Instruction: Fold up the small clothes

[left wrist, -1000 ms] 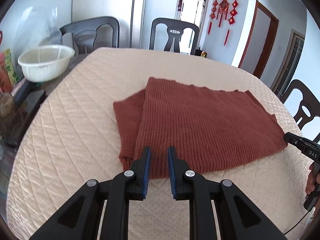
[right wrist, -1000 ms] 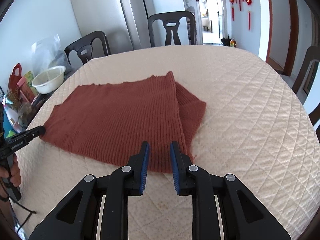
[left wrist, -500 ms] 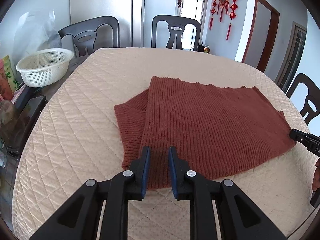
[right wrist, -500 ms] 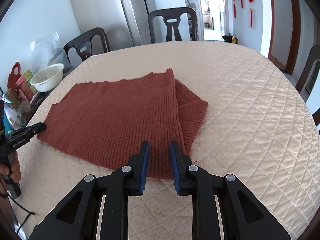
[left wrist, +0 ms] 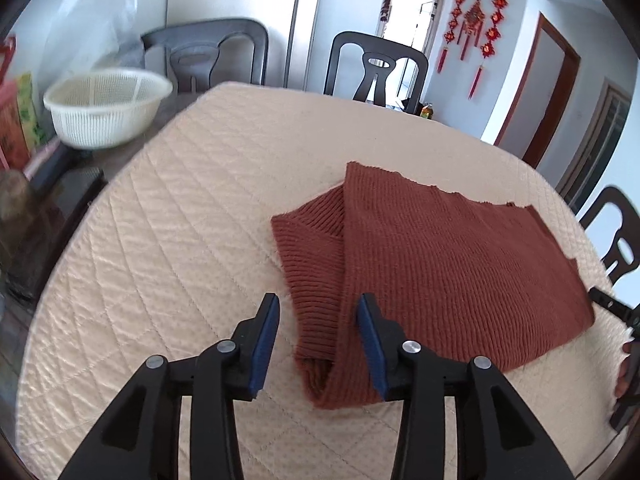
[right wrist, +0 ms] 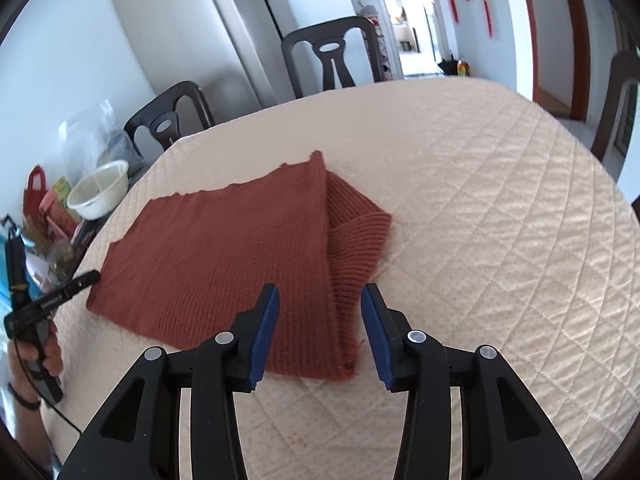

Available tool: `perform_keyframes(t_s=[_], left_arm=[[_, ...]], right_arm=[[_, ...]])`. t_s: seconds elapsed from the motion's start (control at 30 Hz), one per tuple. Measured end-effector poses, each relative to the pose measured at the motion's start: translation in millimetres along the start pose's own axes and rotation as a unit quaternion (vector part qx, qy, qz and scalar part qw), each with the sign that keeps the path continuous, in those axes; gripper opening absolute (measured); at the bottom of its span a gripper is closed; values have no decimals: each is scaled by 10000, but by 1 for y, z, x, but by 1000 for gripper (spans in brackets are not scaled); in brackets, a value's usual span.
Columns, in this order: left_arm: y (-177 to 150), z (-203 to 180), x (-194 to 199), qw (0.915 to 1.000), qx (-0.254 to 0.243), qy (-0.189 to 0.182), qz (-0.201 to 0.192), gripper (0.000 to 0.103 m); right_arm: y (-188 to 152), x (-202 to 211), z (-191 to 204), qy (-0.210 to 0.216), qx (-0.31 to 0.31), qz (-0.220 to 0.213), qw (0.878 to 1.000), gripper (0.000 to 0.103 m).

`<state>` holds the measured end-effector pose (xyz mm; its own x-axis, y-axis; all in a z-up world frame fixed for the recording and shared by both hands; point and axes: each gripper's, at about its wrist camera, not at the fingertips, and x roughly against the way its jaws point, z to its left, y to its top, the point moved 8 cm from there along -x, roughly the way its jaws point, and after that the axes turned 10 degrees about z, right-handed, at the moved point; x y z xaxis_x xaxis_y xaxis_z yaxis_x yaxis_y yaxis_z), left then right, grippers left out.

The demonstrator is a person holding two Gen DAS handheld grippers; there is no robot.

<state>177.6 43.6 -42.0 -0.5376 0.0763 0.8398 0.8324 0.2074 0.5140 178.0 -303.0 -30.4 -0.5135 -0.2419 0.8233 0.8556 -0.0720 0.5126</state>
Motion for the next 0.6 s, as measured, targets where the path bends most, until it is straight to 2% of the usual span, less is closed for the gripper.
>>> perform_keyframes(t_s=[0.17,0.4,0.6], left_arm=[[5,5,-10,9990,247,-372,91,51],[13,-3,-22,9958,406,-800,170,51],[-3,-13,-13,9924,364,-1156,204,51]], right_arm=[[4,-14,-14,287,-299,157,9990,45],[15,-21,-16,755,-508,142,9957,46],[3,-19,-8,1187,-563,201,9911,46]])
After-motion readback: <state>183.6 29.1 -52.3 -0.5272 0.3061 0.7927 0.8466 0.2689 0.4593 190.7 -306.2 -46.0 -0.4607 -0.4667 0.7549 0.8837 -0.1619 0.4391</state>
